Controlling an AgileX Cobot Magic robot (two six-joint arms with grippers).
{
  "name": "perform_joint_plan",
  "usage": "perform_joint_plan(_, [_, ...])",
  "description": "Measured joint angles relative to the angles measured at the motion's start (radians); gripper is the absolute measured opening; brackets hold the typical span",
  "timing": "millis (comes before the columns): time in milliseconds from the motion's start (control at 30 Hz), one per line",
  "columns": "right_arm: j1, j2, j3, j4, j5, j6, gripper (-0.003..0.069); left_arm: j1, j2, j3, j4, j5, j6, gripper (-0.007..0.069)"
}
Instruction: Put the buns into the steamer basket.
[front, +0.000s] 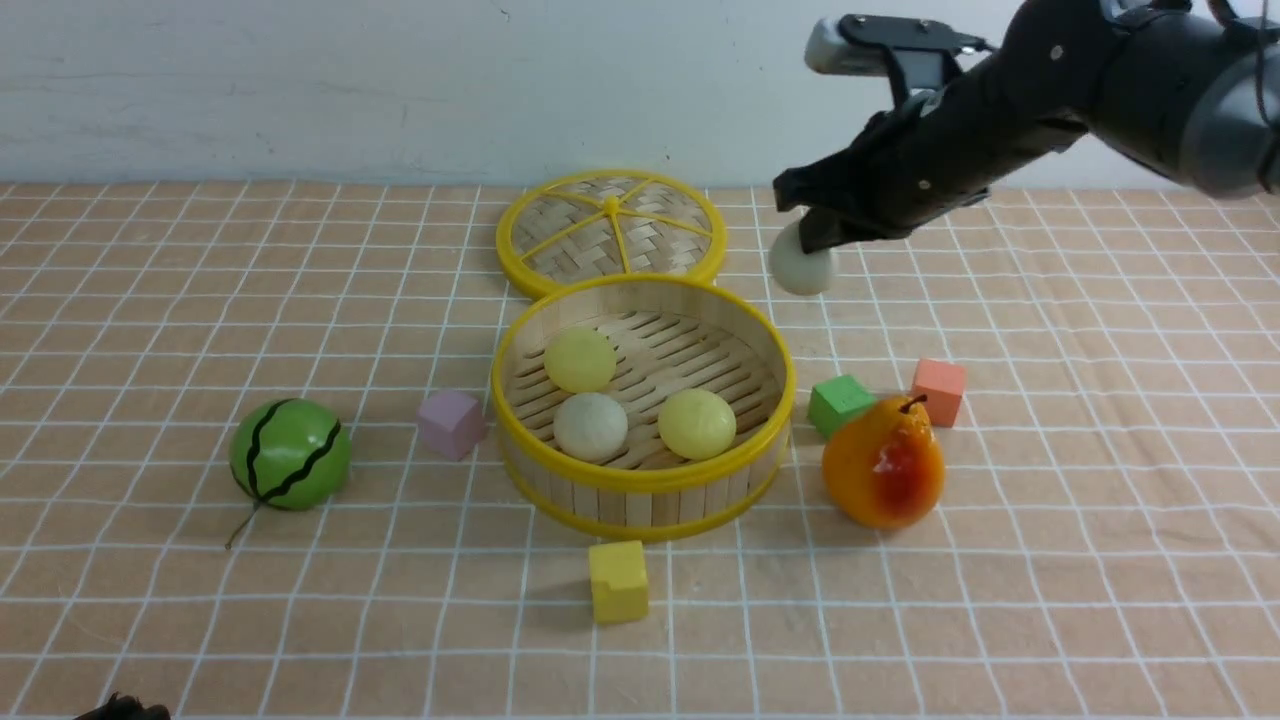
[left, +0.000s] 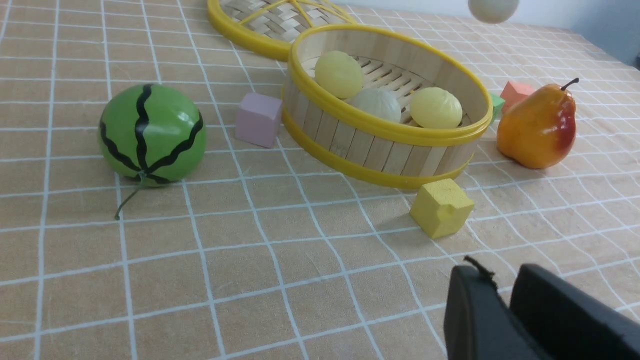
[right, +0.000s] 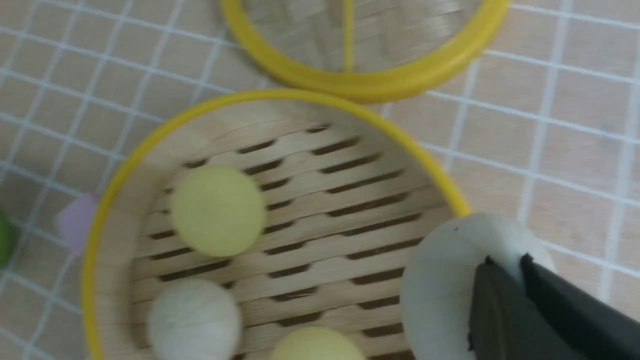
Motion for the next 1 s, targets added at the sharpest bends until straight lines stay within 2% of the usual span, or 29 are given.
perform_joint_plan(167, [0.07,0.064,0.0,0.074,-0.065,-0.033,0.0019,0.0,0.0,0.0,0.0,0.0,0.0,0.0117])
perform_joint_plan(367, [0.121,0.146,0.0,0.052,-0.184,-0.033,0.0068,0.0,0.0,0.0,0.0,0.0,0.0,0.0123])
perform_joint_plan(500, [0.13,0.194,0.0,0.005,-0.225,-0.033,0.0177,0.0,0.0,0.0,0.0,0.0,0.0,0.0127])
perform_joint_plan(533, [0.13,0.205,0.001,-0.008,-0.23,-0.033,0.0262,0.0,0.0,0.0,0.0,0.0,0.0,0.0129])
perform_joint_plan(600, [0.129,0.2,0.001,-0.013,-0.229,-0.033,0.0365,0.0,0.0,0.0,0.0,0.0,0.0,0.013])
perform_joint_plan(633, [0.129,0.198,0.001,-0.014,-0.228,-0.033,0.0375,0.0,0.0,0.0,0.0,0.0,0.0,0.013])
perform_joint_plan(700, [0.125,0.158,0.002,-0.024,-0.19,-0.032,0.0479,0.0,0.0,0.0,0.0,0.0,0.0,0.0131])
perform_joint_plan(767, [0.115,0.101,0.003,-0.026,-0.13,-0.018,0.0526,0.0,0.0,0.0,0.0,0.0,0.0,0.013])
perform_joint_plan(900, [0.093,-0.07,0.003,-0.075,0.061,0.033,0.0514,0.0,0.0,0.0,0.0,0.0,0.0,0.0132])
perform_joint_plan(933, [0.091,-0.113,0.005,-0.098,0.112,0.042,0.0495,0.0,0.0,0.0,0.0,0.0,0.0,0.0134])
perform_joint_plan(1000, [0.089,-0.236,0.02,-0.176,0.243,0.071,0.0411,0.0,0.0,0.0,0.0,0.0,0.0,0.0137])
